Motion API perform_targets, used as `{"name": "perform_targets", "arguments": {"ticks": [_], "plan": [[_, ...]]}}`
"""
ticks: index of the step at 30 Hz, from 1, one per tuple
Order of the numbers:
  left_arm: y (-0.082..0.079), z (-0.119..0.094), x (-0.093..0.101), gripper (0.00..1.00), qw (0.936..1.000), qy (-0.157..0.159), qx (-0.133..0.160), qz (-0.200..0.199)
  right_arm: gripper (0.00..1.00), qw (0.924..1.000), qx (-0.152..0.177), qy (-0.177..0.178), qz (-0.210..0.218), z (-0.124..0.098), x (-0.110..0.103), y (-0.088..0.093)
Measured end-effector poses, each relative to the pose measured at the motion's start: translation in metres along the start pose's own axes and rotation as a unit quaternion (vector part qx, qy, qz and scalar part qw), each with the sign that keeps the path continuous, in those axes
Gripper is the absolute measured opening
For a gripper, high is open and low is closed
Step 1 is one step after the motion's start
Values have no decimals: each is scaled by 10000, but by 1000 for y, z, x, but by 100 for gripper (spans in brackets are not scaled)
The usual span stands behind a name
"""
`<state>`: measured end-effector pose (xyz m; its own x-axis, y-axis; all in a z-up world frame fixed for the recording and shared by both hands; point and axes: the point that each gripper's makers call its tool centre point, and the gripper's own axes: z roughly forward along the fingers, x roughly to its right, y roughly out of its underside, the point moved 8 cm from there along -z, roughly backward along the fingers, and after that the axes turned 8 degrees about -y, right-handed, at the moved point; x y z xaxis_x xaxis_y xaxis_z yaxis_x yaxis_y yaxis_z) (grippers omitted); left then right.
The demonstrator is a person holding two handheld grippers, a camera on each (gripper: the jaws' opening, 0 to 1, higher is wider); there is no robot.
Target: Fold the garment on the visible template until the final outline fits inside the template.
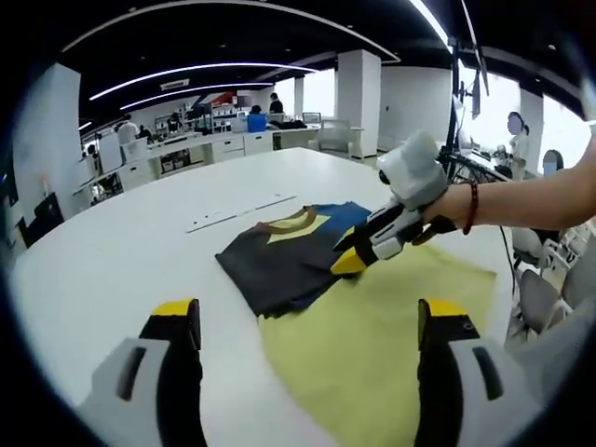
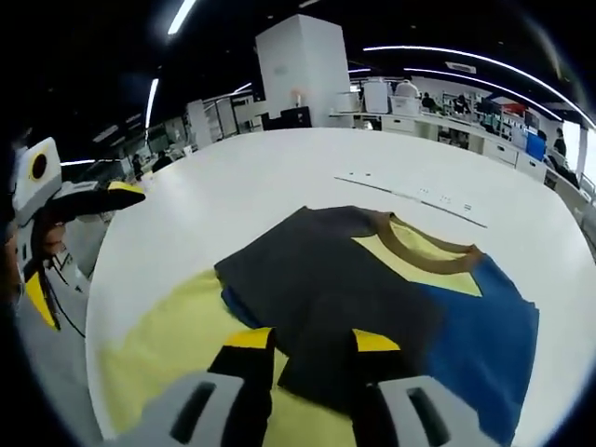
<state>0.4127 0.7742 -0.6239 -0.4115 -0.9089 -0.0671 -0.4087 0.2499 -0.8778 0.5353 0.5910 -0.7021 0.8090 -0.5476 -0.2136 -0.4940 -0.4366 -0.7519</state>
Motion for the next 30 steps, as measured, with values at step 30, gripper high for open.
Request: {"name": "perform_targets", "arguments": {"ticks": [30], "plan": [[8, -7, 2, 89, 9998, 34, -152, -81, 0, 9976, -264, 635, -16, 3, 2, 5]]}}
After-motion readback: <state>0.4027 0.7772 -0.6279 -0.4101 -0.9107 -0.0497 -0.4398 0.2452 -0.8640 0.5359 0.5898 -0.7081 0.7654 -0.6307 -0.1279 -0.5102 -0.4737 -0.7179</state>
